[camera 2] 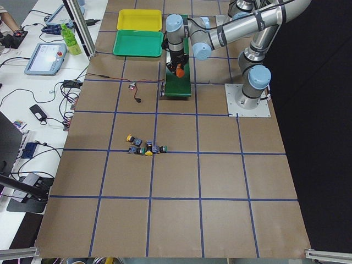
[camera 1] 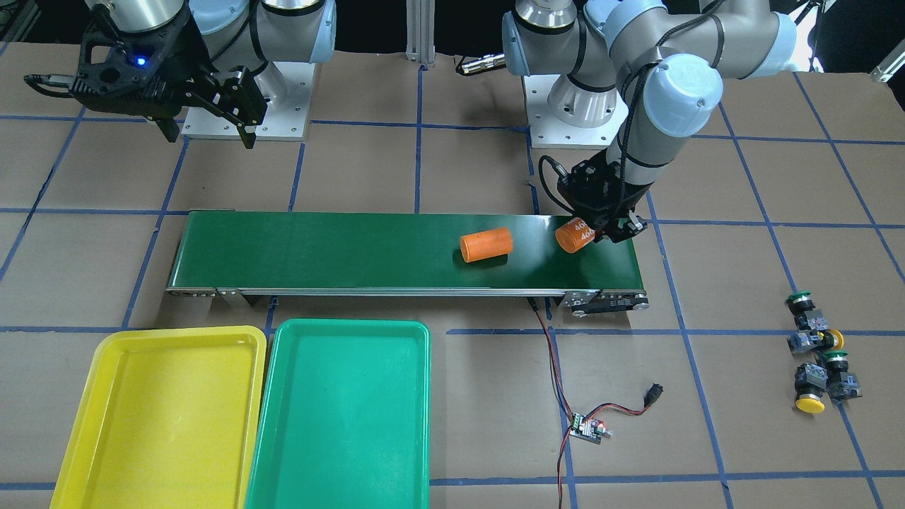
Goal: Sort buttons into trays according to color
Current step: 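Carry the second cylinder with the left gripper onto the green belt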
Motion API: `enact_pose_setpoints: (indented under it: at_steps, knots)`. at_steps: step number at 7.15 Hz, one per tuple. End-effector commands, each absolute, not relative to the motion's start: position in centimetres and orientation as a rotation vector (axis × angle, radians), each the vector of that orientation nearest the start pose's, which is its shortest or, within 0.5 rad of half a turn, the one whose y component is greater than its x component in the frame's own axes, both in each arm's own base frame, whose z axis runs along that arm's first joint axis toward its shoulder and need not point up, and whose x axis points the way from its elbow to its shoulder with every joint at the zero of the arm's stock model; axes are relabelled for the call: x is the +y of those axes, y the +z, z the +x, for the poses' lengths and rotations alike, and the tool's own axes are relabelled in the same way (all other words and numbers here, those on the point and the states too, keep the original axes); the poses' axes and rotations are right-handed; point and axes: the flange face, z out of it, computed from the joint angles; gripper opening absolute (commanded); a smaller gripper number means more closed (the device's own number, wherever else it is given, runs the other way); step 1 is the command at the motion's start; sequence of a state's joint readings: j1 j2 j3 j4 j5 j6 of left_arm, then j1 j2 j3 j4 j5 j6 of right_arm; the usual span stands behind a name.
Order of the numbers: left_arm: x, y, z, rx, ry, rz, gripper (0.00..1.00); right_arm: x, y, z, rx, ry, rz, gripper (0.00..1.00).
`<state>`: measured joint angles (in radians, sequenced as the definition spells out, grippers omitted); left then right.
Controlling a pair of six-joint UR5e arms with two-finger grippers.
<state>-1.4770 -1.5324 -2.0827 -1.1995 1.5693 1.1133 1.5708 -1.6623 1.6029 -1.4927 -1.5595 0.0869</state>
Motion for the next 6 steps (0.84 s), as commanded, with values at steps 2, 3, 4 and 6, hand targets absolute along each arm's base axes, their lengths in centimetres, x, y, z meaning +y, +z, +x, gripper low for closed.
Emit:
enact_pose_setpoints:
  at_steps: [2, 3, 4, 6]
  knots:
    - [-41.3, 26.4, -9.5, 2.628, 0.024, 1.759, 0.52, -45.2, 50.4, 13.5, 3.121, 0.049, 0.135, 1.0]
    - [-41.6, 25.8, -9.1, 2.616, -0.024, 1.734, 1.0, -45.2, 50.2, 13.5, 3.12, 0.052, 0.135, 1.0]
    - [-41.5, 26.6, -9.1, 2.613, -0.049, 1.712, 1.0, -45.2, 50.3, 13.5, 3.12, 0.049, 0.135, 1.0]
    - [-42.4, 30.0, -8.5, 2.589, -0.126, 1.654, 1.0, -45.2, 50.3, 13.5, 3.118, 0.04, 0.134, 1.0]
